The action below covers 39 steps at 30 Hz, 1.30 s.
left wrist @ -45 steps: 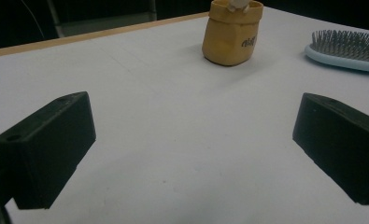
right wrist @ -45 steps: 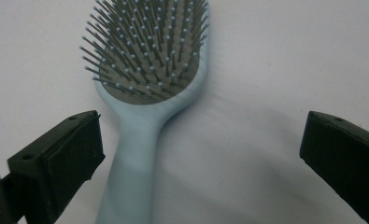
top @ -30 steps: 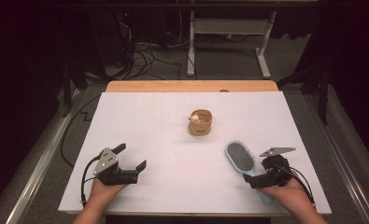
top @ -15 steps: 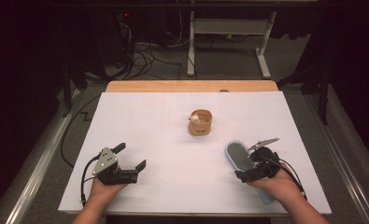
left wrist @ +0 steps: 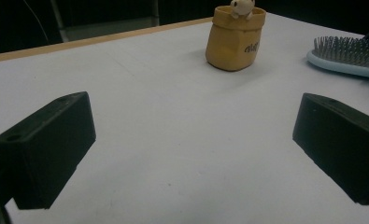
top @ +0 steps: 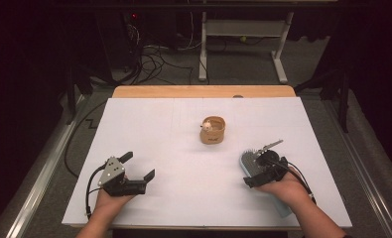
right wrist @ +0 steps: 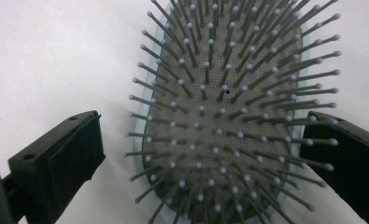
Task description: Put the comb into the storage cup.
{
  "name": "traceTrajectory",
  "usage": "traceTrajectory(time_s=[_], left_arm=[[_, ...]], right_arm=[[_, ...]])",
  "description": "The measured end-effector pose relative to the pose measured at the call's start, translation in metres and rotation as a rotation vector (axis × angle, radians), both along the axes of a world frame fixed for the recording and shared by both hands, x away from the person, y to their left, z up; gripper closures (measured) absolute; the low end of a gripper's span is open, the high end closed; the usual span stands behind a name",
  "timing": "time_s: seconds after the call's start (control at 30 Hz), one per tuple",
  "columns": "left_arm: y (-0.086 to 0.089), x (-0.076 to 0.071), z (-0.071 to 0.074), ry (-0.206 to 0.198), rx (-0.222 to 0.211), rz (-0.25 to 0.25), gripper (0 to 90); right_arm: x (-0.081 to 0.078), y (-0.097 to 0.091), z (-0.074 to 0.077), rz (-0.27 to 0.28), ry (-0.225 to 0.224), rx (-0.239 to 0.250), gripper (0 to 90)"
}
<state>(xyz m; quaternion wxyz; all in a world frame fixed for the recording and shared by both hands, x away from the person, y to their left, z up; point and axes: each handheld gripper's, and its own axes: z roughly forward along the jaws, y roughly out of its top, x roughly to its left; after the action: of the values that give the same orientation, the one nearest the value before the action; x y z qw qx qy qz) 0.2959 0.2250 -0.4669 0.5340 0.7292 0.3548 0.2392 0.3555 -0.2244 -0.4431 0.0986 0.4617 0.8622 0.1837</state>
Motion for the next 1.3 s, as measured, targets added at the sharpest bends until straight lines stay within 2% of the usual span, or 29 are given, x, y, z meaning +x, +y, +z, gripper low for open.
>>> traceTrajectory(time_s=[0.23,0.47,0.63,0.7,0.77,0.8,0.83,1.3], left_arm=[[0.0006,0.0007,0.0000,0.000,-0.007,0.008,0.0],[0.0010,0.0013,0.0000,-0.002,-0.008,0.010,0.0],[0.0014,0.0012,0.0002,-0.004,-0.010,0.010,0.0],[0.0013,0.0011,0.0001,-0.004,-0.009,0.009,0.0],[0.0011,0.0010,0.0000,-0.003,-0.008,0.009,0.0],[0.0011,0.0010,0.0000,-0.003,-0.008,0.009,0.0],[0.0009,0.0007,0.0002,-0.005,-0.006,0.008,0.0],[0.0014,0.0009,0.0001,-0.005,-0.007,0.009,0.0]], right_arm=[[0.0052,0.0020,-0.0038,-0.006,0.008,-0.014,2.1],[0.0049,0.0035,-0.0069,-0.010,-0.016,-0.021,2.5],[0.0019,0.0037,-0.0082,-0.032,-0.045,-0.017,3.4],[0.0011,0.0028,-0.0080,-0.038,-0.050,-0.010,5.7],[0.0002,0.0012,-0.0066,-0.041,-0.063,-0.003,13.2],[0.0002,0.0012,-0.0066,-0.041,-0.063,-0.003,13.2],[-0.0002,-0.0008,-0.0051,-0.044,-0.072,0.007,16.9],[-0.0010,0.0004,-0.0056,-0.048,-0.077,-0.001,16.9]])
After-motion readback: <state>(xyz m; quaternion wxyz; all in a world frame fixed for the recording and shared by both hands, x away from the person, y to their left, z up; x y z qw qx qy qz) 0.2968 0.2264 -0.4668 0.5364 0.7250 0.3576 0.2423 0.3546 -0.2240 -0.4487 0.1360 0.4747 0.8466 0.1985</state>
